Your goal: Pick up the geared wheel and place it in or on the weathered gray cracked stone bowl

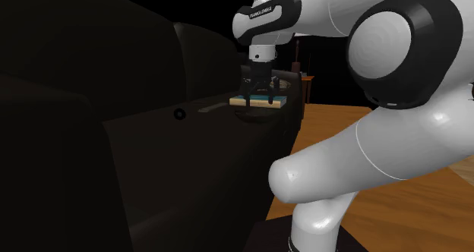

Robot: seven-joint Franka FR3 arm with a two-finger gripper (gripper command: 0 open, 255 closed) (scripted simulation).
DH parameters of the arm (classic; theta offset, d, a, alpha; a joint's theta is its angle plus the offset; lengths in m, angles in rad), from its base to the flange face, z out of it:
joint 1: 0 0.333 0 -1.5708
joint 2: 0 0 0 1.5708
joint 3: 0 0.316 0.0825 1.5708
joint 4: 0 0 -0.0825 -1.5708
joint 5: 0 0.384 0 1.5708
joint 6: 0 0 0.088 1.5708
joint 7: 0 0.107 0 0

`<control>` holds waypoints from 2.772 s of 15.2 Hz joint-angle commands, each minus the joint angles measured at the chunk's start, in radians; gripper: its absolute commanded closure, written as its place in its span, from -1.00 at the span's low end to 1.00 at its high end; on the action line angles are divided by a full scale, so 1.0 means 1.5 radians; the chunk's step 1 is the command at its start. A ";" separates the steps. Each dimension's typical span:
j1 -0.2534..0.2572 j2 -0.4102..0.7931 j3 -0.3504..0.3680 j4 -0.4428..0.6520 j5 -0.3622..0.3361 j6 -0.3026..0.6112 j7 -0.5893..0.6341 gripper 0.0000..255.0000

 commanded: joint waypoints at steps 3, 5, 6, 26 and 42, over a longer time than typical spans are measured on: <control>0.007 0.035 0.028 0.026 0.014 0.002 0.028 -1.00; 0.012 0.073 0.055 0.054 0.025 0.003 0.056 -1.00; 0.015 0.092 0.069 0.070 0.030 0.003 0.070 -1.00; 0.065 0.589 0.314 0.547 -0.051 -0.079 0.381 -1.00; 0.061 0.573 0.308 0.461 -0.043 -0.007 0.376 1.00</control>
